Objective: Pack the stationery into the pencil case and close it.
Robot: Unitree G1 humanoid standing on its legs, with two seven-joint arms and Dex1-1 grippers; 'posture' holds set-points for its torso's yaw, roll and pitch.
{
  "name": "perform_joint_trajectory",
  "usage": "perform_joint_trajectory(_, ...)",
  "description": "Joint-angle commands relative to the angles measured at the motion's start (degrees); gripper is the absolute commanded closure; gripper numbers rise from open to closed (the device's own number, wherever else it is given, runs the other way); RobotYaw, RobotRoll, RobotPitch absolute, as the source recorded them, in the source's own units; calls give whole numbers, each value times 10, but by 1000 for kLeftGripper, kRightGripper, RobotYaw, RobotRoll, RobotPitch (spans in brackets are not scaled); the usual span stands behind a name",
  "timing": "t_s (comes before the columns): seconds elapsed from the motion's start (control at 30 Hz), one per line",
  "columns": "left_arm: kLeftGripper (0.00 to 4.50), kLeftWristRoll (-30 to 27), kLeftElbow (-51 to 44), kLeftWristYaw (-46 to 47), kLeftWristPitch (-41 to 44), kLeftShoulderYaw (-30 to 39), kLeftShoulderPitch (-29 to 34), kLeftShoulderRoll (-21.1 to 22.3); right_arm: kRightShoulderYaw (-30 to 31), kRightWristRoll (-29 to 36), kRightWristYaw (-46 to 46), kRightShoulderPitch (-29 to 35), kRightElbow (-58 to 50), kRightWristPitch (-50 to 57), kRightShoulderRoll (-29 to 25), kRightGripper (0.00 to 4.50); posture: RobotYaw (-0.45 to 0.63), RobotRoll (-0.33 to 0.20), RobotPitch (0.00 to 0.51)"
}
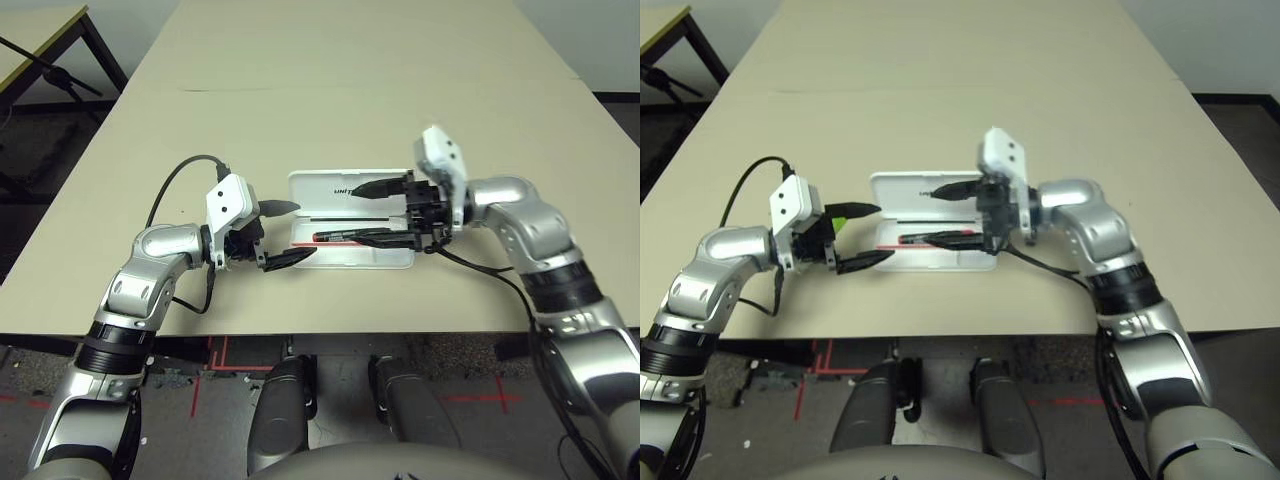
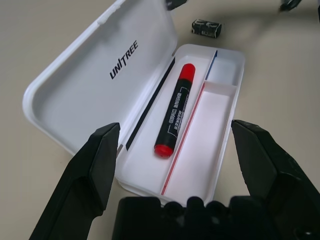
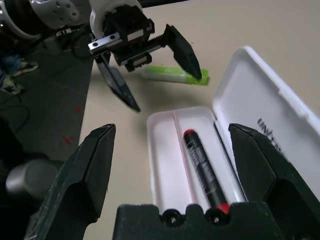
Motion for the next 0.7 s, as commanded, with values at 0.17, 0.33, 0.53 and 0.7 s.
perform_joint_trajectory(0.17, 0, 5, 14, -3, -1, 2, 4, 5, -55, 37, -10, 112, -81, -17, -42, 26, -57, 0, 139)
perform_joint_trajectory(0.33, 0, 3, 21, 4, 9, 8, -2, 7, -77, 42, -19, 169, -110, -38, -63, 26, -73, 0, 137)
perform_joint_trajectory(0.53, 0, 19, 13, 57, 75, 19, -3, 21, -83, 46, -28, 194, -123, -49, -74, 26, -81, 0, 138)
perform_joint_trajectory(0.7, 0, 31, -5, 112, 145, 32, 2, 38, -91, 43, -31, 209, -119, -68, -85, 26, -72, 0, 142)
